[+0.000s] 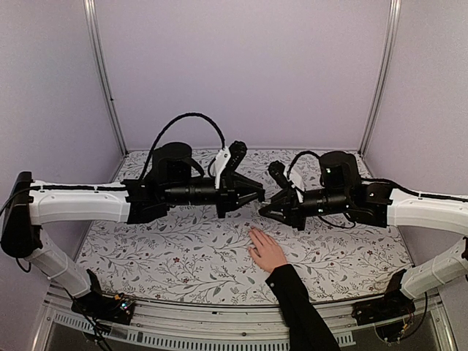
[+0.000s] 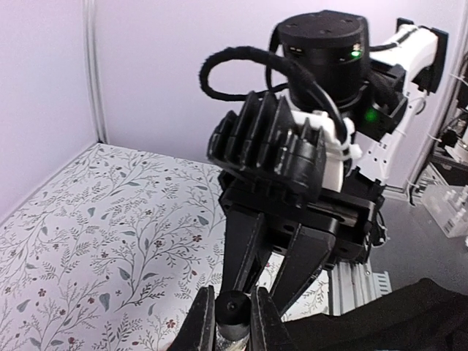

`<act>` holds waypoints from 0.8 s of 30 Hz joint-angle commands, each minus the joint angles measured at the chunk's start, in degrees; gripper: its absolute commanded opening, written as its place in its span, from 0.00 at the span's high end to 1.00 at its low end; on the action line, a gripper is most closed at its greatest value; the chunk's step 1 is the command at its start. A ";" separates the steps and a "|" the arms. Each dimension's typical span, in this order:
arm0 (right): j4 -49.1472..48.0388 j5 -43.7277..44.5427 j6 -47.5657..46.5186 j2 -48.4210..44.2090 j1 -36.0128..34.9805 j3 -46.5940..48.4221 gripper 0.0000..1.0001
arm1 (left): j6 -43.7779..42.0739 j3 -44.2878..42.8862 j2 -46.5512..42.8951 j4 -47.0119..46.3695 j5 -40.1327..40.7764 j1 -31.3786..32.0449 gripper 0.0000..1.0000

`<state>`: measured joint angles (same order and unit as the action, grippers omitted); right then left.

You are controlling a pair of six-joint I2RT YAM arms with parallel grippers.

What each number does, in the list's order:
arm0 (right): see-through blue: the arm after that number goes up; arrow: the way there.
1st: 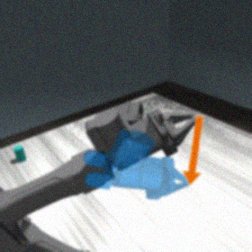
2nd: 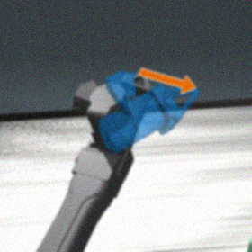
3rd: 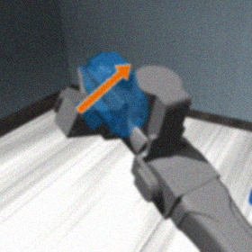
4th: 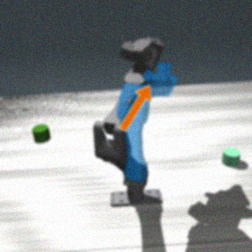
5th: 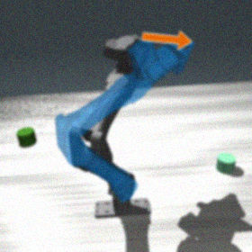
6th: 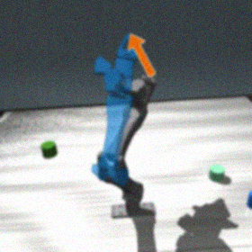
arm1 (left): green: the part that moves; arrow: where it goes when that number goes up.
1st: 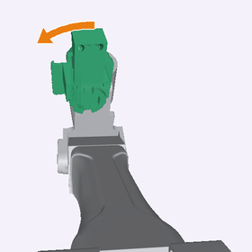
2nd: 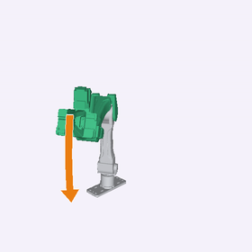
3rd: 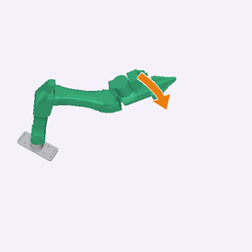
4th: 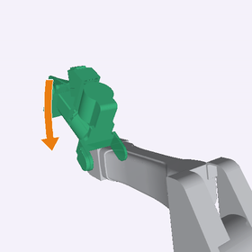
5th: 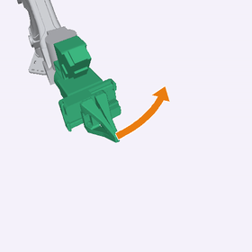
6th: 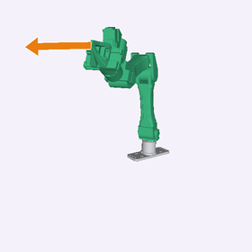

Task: Paint the nails
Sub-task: Unscrew the nail polish bottle.

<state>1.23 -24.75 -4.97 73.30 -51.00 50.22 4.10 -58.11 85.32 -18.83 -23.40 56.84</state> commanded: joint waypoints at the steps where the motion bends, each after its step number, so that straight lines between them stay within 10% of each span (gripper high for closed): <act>1: -6.75 12.45 2.88 -0.26 -0.37 0.91 1.00 | 4.95 -1.49 1.93 -1.26 9.87 1.85 1.00; 9: -7.53 20.07 2.80 1.80 -0.37 1.85 1.00 | 8.05 -4.09 4.80 0.80 26.50 5.59 1.00; 24: -7.94 21.18 3.33 2.09 -0.33 1.76 1.00 | 9.34 -5.39 5.89 2.80 33.97 7.43 1.00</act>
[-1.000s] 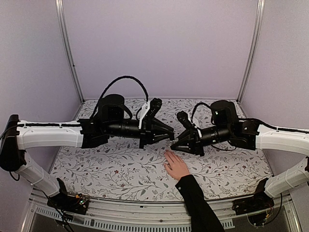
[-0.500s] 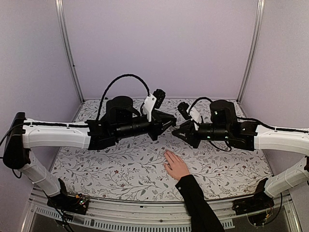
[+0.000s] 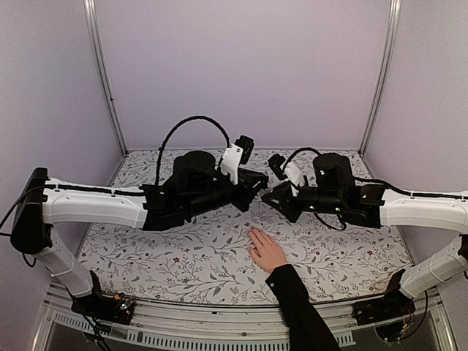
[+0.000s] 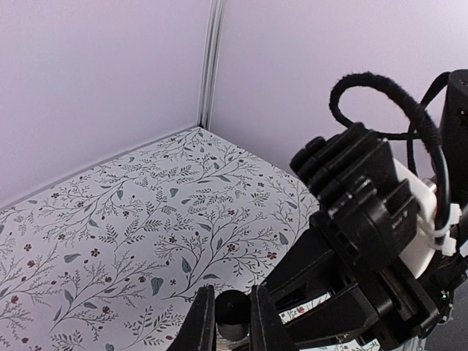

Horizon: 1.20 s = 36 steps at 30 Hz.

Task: Paint the nails
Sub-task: Unscrew the nail polish bottle.

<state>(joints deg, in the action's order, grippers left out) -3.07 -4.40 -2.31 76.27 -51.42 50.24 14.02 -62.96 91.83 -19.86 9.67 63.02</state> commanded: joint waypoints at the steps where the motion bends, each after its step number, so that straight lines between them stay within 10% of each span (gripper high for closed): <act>1: -3.54 0.34 0.56 -1.15 0.06 1.40 1.00 | -1.28 -0.24 -1.30 4.15 0.07 1.15 1.00; 16: -2.88 -23.32 -2.14 -6.25 0.08 -3.19 1.00 | -8.80 9.40 -15.08 -0.92 -27.22 -6.10 0.40; 26: 0.34 -48.46 -4.42 -5.56 0.09 -1.58 1.00 | -16.17 10.72 -17.96 0.96 -50.50 -7.74 0.38; 36: 5.96 -55.37 -6.72 -1.56 -1.08 2.29 1.00 | -18.96 7.86 -14.32 1.36 -60.95 -6.14 0.47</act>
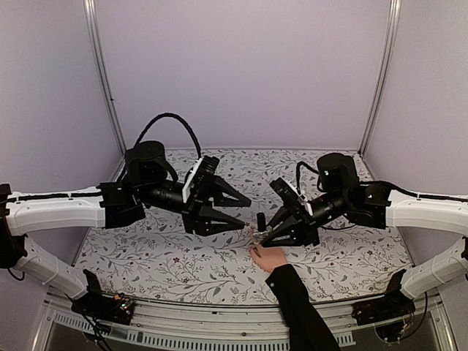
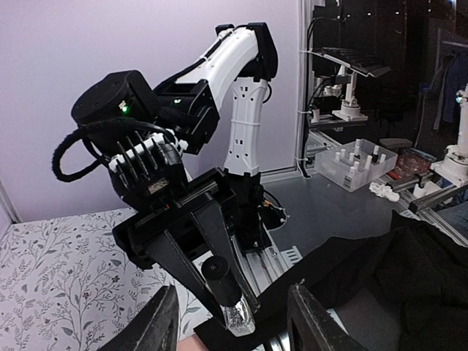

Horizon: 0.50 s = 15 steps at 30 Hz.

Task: Paint the nails
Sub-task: Unscrew the nail polish bottle.

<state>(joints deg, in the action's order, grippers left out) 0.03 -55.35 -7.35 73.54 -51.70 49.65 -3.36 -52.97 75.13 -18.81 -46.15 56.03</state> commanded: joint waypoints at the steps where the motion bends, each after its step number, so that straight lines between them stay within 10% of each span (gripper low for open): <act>1: 3.20 -4.56 -1.80 1.50 -0.99 3.24 1.00 | -1.73 -2.80 3.06 0.64 -5.50 1.23 0.48; 15: 4.77 -4.85 -3.63 3.41 -2.00 5.12 1.00 | -0.09 -6.19 8.07 0.29 -8.76 3.07 0.82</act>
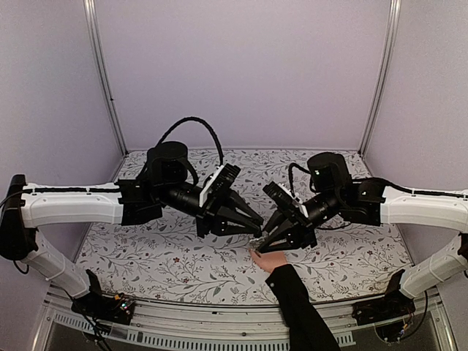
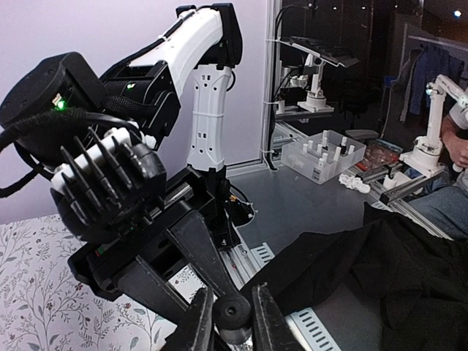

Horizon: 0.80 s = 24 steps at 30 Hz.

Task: Paint the nails
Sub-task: Unscrew the nail polish bottle.

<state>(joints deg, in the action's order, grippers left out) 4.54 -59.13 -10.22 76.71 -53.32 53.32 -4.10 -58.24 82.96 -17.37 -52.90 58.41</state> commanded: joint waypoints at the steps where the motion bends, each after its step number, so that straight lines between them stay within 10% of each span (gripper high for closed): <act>1: 0.09 -0.88 -0.77 0.04 -0.38 1.36 1.00 | 0.67 -0.91 0.28 -0.90 -1.95 0.69 0.86; 6: -1.00 1.02 0.13 -1.30 -0.22 0.87 1.00 | 0.88 -0.30 0.18 -0.31 -0.91 0.57 1.00; 24: -4.00 32.22 5.22 -2.65 0.85 0.44 1.00 | 3.63 -0.03 -0.05 1.22 26.58 0.56 1.00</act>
<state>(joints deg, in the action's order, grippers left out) 5.15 -39.66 -8.40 73.54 -52.14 52.73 -1.19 -58.22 82.00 -15.20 -35.81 57.71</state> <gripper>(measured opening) 0.166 0.135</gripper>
